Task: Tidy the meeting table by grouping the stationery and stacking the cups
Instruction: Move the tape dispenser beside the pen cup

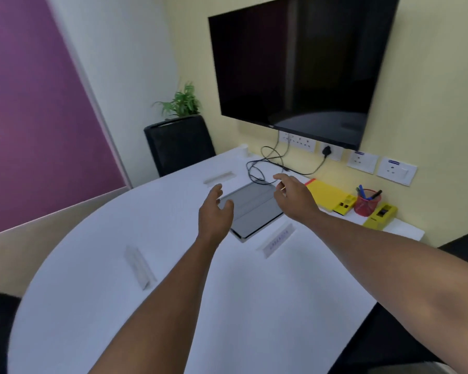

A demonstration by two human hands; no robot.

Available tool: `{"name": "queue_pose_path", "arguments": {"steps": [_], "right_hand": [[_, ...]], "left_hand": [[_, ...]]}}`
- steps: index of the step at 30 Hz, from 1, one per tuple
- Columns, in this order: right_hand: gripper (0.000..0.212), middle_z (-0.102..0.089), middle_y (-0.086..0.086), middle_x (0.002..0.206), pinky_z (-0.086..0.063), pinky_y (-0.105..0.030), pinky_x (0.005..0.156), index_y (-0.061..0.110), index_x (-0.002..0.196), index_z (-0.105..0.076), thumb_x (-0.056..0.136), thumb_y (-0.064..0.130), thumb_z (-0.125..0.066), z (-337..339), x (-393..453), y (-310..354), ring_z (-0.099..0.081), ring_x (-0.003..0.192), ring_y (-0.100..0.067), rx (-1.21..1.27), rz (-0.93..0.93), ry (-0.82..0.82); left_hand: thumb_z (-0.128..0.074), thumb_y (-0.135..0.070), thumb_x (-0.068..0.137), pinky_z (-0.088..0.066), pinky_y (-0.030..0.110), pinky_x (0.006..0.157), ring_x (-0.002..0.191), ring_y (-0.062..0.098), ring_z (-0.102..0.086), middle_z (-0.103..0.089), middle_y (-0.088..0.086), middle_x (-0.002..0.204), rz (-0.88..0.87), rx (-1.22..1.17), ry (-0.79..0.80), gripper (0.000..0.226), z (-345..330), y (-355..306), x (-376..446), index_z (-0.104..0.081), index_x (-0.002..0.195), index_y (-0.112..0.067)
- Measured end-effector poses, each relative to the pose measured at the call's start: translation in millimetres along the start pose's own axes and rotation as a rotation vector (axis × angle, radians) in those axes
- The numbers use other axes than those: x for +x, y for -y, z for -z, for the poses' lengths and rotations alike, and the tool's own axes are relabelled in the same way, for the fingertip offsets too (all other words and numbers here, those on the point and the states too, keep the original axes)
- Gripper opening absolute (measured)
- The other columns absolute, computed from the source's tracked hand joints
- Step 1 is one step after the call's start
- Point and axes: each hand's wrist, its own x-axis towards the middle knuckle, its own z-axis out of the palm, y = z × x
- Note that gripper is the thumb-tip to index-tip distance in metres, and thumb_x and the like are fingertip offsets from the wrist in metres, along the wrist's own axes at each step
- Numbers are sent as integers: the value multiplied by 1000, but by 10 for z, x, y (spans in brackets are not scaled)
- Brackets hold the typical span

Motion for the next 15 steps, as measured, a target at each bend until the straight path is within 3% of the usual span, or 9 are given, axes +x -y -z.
{"name": "queue_pose_path", "arguments": {"steps": [6,10,15], "right_hand": [[45,-56,-5,124,-45,-37,96,21,137,-48,92,20,-51,-429,-232,901,-51,116,-21,-28,187,137],[47,-54,-5,131,-41,-42,102,21,140,-46,93,23,-50,-707,-449,1427,-47,123,-24,-69,373,213],[50,-47,-4,140,-40,-43,105,21,144,-41,96,28,-50,-1039,-724,1859,-45,128,-25,-2,463,289]], "left_hand": [[-52,-21,98,-43,38,109,134,16,-47,-44,-5,150,-42,87,-210,51,879,-42,-357,-42,147,-25],[-52,-19,96,-44,40,108,135,19,-45,-36,-3,154,-44,170,-480,54,1369,32,-678,-39,148,-24],[-52,-19,94,-32,24,101,143,17,-33,-26,-2,158,14,384,-600,56,1771,206,-1184,-37,148,-23]]}}
